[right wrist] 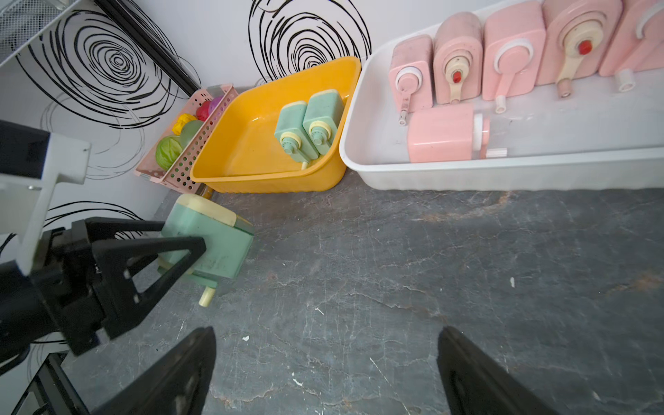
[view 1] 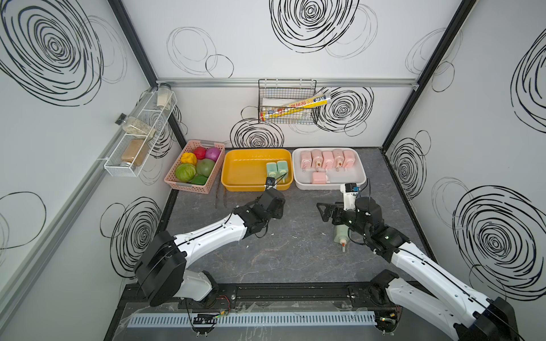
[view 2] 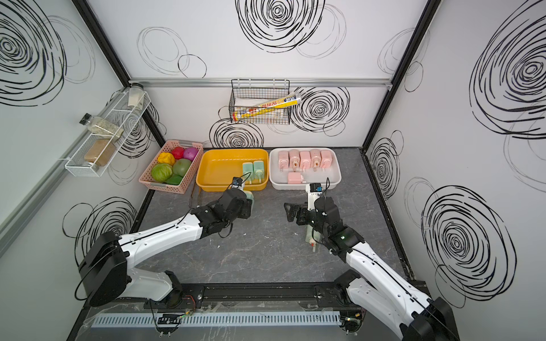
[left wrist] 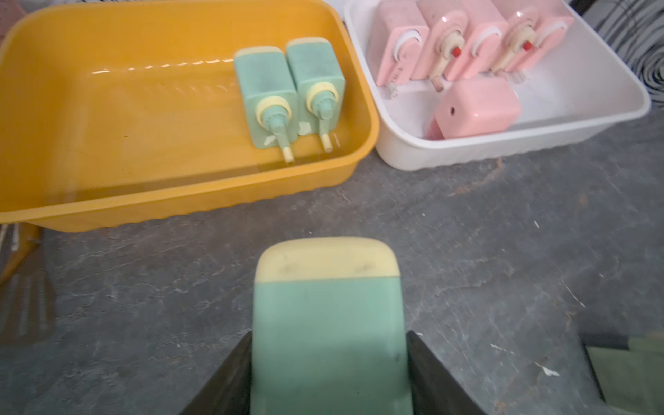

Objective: Place the pencil sharpeners by color into the storage box
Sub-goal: Pick up the pencil sharpener from the center of the board, then place the pencil sharpener in the storage box.

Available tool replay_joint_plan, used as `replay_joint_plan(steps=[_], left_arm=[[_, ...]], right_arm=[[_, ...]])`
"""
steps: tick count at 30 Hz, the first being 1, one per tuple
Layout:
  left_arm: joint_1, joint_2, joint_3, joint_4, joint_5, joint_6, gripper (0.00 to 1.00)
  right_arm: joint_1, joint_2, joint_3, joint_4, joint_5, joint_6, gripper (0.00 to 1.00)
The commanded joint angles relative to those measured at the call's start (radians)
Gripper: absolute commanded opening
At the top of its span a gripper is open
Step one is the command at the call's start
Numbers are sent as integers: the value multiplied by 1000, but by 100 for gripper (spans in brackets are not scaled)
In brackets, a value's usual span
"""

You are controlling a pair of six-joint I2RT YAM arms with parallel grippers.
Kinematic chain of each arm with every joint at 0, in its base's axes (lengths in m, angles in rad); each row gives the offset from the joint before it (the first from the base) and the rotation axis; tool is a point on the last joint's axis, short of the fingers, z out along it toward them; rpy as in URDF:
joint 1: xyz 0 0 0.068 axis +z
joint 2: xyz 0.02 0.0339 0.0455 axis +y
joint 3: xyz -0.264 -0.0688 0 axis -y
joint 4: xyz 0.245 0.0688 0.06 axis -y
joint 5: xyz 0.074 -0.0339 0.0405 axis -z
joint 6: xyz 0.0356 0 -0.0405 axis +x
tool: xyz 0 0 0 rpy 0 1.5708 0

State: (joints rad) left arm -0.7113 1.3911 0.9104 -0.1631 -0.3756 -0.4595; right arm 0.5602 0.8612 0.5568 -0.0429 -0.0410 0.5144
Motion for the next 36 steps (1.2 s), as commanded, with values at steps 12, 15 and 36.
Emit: replay_joint_plan(steps=[12, 15, 36], left_arm=[[319, 53, 82, 211, 149, 92, 0], [369, 94, 115, 240, 204, 99, 0], [492, 528, 507, 248, 349, 74, 0]], right_arm=[[-2, 28, 40, 18, -25, -24, 100], [-2, 26, 46, 3, -27, -30, 100], [-3, 19, 64, -80, 44, -22, 100]])
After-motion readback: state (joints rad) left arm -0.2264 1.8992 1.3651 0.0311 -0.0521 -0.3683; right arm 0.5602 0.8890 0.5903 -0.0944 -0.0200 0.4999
